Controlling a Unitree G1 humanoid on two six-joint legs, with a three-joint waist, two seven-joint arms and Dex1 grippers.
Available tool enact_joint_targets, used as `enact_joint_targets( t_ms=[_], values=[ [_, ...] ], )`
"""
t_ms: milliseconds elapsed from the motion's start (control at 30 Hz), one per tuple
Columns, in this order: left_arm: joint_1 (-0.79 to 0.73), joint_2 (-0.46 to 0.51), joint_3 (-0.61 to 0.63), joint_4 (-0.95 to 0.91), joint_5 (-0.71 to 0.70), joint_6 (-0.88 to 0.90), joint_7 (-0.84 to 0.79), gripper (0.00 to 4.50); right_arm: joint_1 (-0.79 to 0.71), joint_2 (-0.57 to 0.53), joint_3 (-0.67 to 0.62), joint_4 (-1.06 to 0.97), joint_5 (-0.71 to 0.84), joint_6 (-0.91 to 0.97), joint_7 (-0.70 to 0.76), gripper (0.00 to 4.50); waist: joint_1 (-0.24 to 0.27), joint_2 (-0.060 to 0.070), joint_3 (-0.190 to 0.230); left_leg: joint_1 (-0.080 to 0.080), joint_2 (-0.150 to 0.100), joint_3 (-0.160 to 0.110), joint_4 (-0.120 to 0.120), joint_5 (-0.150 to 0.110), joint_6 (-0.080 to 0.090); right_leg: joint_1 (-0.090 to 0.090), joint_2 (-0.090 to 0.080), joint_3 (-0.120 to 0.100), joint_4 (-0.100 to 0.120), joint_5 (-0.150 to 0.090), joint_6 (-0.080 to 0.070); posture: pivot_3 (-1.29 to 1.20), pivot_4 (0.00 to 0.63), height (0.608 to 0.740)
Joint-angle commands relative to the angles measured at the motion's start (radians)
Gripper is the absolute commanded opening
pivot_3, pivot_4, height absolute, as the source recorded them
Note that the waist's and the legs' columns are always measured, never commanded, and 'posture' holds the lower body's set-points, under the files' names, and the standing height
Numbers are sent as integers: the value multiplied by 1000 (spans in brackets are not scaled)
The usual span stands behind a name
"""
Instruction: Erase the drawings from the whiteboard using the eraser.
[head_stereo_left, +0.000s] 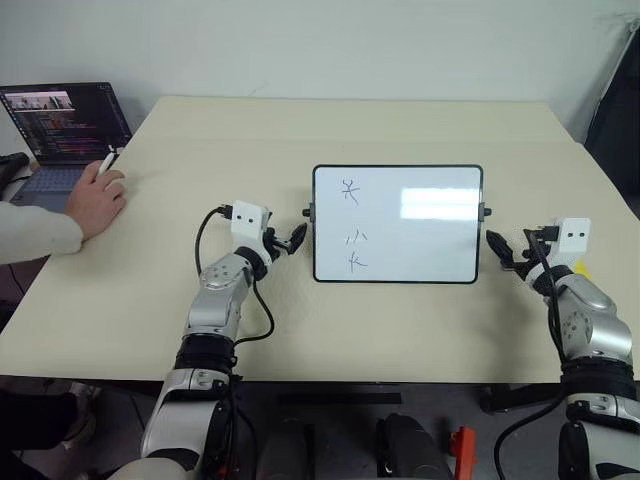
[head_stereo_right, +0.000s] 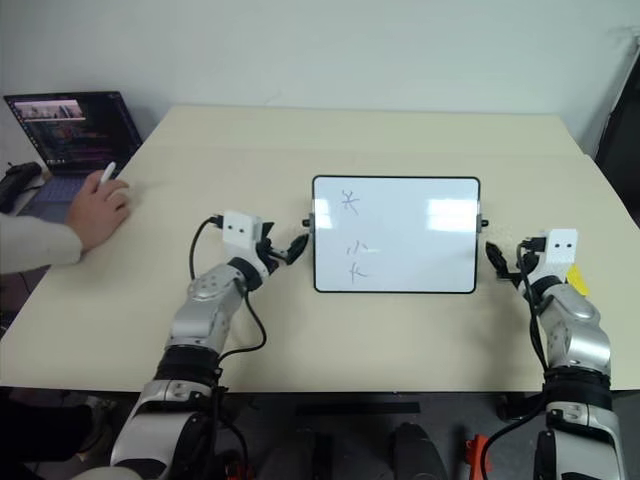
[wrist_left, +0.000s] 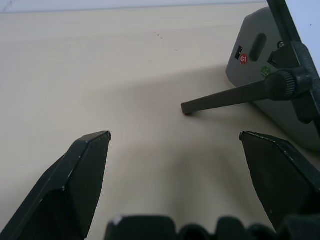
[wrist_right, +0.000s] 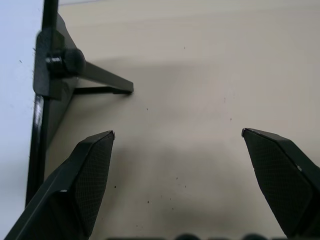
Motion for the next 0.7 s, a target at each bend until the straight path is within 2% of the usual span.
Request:
enact_joint_targets(
  t_ms=[33,300,467,567,700],
  values=[
    [-40,-9,-5,22,4,-40,-3,4500,-3,-2,-15,-29,4,-23,-10,4474,0,0,0,0,0,0,0,0,0,0,0,0,0,0,0,0,150,740],
    [-53,-7,-9,29,4,-52,-14,4500,-23,1,-15,-12,5,-31,-7,4474,0,0,0,0,0,0,0,0,0,0,0,0,0,0,0,0,150,740],
    [-19,47,12,-90,-37,4,-77,4500,-17,-37,-32,-50,18,-11,9,4474,-1,0,0,0,0,0,0,0,0,0,0,0,0,0,0,0,150,740],
    [29,113,36,-180,-67,35,-129,4500,-15,-59,-45,-73,33,4,16,4474,-3,0,0,0,0,0,0,0,0,0,0,0,0,0,0,0,150,740],
    [113,205,170,-397,-306,214,-235,4500,6,-92,-64,-117,52,48,25,4474,-9,0,0,0,1,0,-1,0,0,-1,0,1,0,0,-1,0,150,740]
  ],
)
